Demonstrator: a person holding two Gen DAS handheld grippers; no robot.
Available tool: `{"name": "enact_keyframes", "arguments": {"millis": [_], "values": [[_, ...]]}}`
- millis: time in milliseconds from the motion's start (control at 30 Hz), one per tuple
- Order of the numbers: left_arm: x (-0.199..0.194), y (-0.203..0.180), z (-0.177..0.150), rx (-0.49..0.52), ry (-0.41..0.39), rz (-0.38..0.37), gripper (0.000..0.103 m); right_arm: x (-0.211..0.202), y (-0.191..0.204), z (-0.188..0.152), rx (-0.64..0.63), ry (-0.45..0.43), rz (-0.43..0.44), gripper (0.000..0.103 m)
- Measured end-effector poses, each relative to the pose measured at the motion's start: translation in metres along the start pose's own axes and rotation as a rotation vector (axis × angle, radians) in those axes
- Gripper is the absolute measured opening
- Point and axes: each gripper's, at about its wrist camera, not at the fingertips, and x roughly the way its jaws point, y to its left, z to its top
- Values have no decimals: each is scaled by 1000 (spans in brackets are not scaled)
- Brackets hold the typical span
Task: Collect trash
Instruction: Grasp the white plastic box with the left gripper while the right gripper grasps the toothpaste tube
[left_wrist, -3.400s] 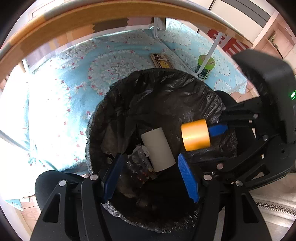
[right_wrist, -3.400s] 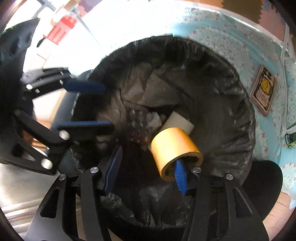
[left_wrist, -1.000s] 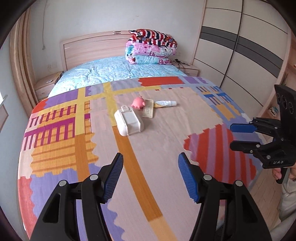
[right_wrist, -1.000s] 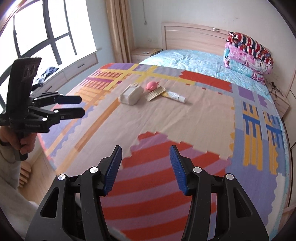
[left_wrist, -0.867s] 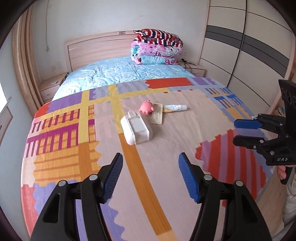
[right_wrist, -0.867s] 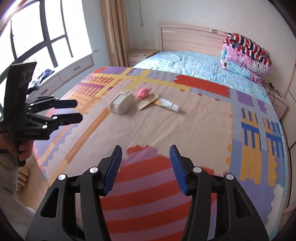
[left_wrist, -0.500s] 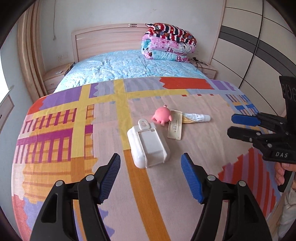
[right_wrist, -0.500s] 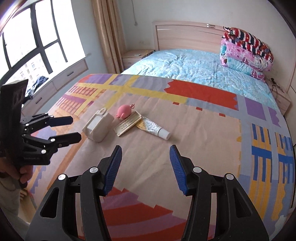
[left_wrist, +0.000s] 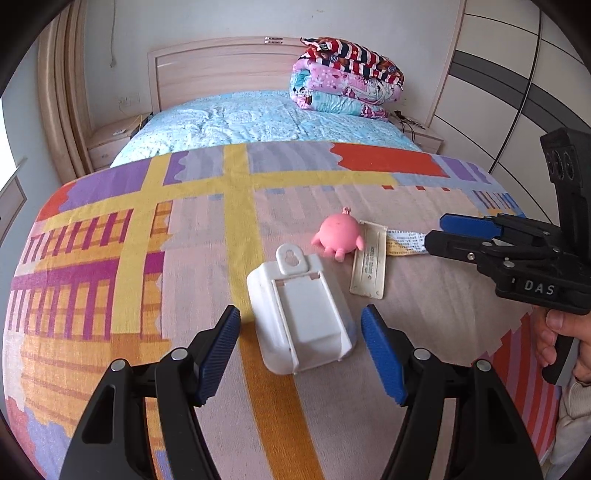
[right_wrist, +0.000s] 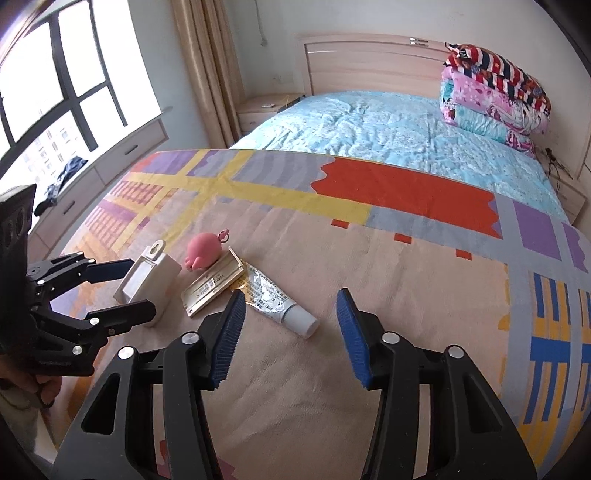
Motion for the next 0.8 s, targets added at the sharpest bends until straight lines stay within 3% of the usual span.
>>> {"name": "enact_keyframes", "arguments": {"millis": [267,367,433,800], "values": [[3,0,-3,10,-9,40,64,7,3,-3,-40,27,-2,34],[0,0,-7,27,-20,61,55,2,8,-10,-64,31,-34,26],[-2,1,-10,30,-20,56,55,0,12,-14,-83,37,-47,16],[-42,-4,-35,32,-51,50,55,-31,31,-33,-49,7,-50,16]]}}
